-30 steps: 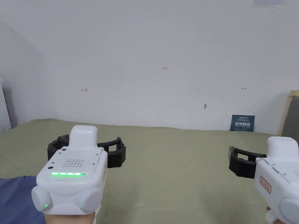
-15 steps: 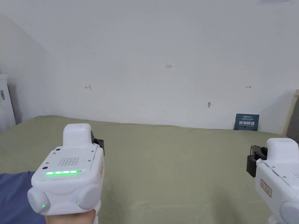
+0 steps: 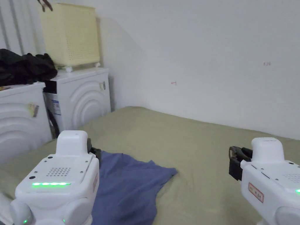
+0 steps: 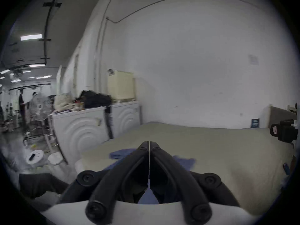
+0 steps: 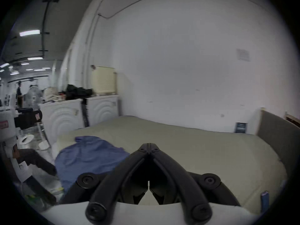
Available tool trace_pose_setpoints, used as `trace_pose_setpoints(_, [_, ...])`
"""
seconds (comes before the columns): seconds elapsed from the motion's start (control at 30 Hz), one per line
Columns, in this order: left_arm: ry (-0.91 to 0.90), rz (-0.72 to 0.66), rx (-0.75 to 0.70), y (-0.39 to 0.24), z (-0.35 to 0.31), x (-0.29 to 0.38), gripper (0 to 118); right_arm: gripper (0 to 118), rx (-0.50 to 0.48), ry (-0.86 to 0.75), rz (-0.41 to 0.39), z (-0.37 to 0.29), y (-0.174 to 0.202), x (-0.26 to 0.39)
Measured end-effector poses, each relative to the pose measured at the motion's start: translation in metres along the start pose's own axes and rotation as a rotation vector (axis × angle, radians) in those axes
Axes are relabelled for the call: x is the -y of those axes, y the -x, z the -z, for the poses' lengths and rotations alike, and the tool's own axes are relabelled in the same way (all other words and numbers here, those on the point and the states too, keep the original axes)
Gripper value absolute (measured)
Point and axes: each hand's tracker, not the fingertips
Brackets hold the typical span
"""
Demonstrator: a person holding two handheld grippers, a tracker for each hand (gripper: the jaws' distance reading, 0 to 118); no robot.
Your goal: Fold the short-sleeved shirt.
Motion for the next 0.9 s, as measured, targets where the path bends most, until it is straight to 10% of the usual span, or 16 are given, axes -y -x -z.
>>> trace_pose_setpoints(0.43, [0.203,-0.006,0.014,0.057,0.030,0.052,3,0,-0.166,0.103,-0.027,0.064,0.040,0.037])
trace_pose_setpoints(0.5, [0.242,0.031,0.107,0.045,0.074,0.045,28,0,-0.134,0.112,-0.033,0.063,0.020,0.039])
trace_pose_setpoints(0.6, [0.388,0.083,0.277,0.025,0.160,0.038,112,0,-0.059,0.134,-0.056,0.056,-0.018,0.043])
trace_pose_setpoints(0.9, [0.916,0.211,0.555,-0.069,0.361,0.093,118,0,0.107,0.285,-0.057,0.024,-0.112,0.078])
